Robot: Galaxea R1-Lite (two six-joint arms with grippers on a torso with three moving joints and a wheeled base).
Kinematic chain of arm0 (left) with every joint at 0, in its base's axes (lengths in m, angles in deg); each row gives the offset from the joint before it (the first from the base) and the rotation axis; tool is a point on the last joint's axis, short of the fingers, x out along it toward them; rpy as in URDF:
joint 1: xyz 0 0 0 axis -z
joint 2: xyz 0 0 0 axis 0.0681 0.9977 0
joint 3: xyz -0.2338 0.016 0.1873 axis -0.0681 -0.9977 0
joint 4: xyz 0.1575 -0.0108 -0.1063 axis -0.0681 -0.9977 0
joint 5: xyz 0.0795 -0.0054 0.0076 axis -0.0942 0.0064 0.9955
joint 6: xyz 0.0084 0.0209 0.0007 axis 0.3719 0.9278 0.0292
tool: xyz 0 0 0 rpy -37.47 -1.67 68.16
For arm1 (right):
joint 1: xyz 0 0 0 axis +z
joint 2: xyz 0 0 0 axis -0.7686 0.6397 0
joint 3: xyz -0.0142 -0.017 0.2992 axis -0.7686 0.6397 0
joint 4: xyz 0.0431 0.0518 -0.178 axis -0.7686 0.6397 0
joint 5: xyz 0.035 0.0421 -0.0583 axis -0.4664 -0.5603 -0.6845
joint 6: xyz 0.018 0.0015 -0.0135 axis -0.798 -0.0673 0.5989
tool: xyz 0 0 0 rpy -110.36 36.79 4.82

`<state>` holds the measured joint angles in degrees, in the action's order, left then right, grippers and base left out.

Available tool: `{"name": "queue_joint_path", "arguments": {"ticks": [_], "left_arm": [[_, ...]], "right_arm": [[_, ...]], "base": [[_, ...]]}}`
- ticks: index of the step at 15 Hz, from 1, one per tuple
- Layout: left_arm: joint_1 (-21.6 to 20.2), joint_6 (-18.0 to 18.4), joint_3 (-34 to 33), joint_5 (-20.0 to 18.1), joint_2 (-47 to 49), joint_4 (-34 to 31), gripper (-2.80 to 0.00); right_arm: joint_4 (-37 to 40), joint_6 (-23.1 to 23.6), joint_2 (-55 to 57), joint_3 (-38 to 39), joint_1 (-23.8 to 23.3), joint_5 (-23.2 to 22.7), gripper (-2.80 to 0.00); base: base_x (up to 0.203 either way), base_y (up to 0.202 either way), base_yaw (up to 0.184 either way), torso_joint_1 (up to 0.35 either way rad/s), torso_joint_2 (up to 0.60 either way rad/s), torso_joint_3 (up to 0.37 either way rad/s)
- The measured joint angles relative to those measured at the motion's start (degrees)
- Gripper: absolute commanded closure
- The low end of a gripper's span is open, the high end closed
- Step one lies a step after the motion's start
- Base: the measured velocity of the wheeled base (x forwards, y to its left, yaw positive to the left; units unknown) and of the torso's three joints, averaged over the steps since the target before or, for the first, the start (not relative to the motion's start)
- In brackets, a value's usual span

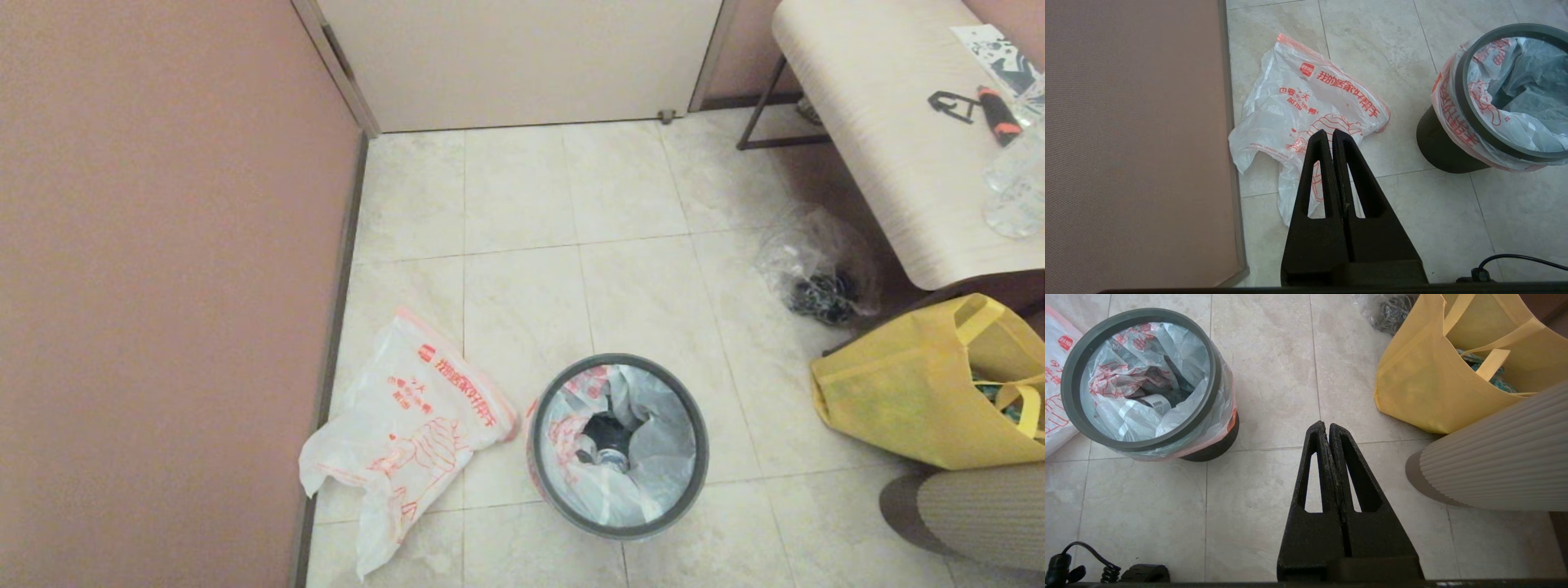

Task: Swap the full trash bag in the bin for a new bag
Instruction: Place the trash can ring on the floor

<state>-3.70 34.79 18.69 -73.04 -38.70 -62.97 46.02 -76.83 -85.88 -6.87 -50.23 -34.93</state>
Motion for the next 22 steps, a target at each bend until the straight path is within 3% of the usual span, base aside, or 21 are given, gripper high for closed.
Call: {"name": "queue_joint_path", "arguments": {"ticks": [22], "left_arm": [[0.0,0.0,0.0,0.0,0.0,0.0,0.0]], "right_arm": [[-0.2,-1.4,0.0,0.0,0.1,0.1,0.0]], "base": [[0.0,0.0,0.0,0.0,0.0,0.0]]}}
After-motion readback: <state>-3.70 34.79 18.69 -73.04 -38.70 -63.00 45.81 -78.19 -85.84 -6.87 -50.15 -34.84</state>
